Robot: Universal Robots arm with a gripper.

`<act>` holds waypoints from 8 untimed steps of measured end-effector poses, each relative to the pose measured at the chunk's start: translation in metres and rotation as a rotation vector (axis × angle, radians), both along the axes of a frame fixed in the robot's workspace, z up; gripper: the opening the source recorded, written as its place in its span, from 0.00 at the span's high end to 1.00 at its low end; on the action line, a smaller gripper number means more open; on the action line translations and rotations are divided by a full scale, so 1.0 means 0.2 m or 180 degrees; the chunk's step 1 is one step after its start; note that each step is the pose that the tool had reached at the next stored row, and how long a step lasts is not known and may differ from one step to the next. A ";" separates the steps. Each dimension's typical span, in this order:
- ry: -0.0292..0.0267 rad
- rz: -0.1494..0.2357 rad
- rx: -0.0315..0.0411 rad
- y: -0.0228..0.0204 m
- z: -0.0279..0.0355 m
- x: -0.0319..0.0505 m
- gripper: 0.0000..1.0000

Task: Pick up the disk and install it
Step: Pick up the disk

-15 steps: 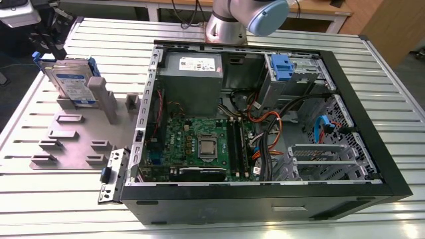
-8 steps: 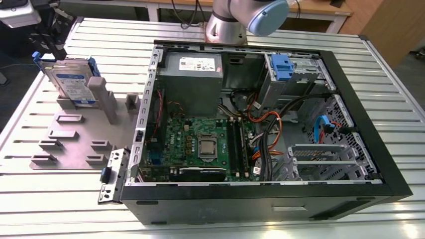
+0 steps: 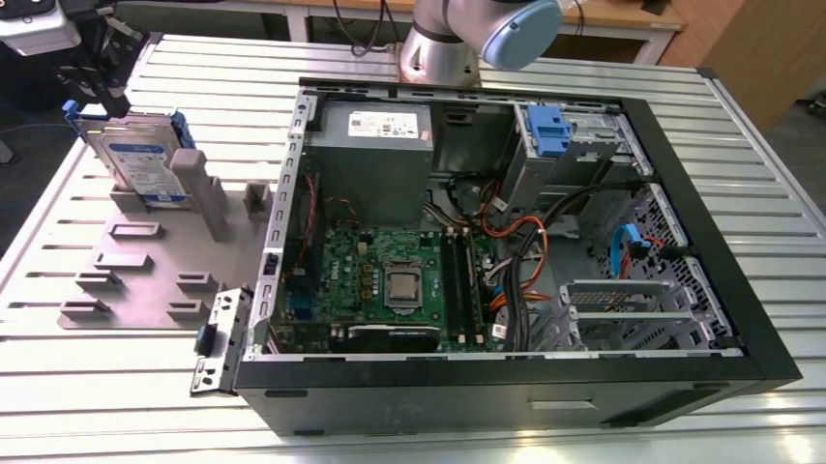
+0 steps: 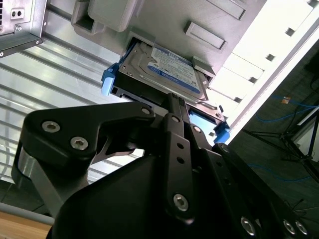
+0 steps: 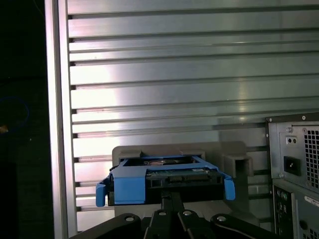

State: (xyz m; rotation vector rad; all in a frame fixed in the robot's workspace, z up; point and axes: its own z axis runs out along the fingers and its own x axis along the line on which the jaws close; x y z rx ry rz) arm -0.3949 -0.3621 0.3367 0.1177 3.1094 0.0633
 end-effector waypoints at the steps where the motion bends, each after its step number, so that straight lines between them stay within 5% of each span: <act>1: 0.0000 0.0000 0.0000 0.000 0.000 0.000 0.89; 8: 0.0000 0.0028 0.0000 0.000 0.000 0.000 0.89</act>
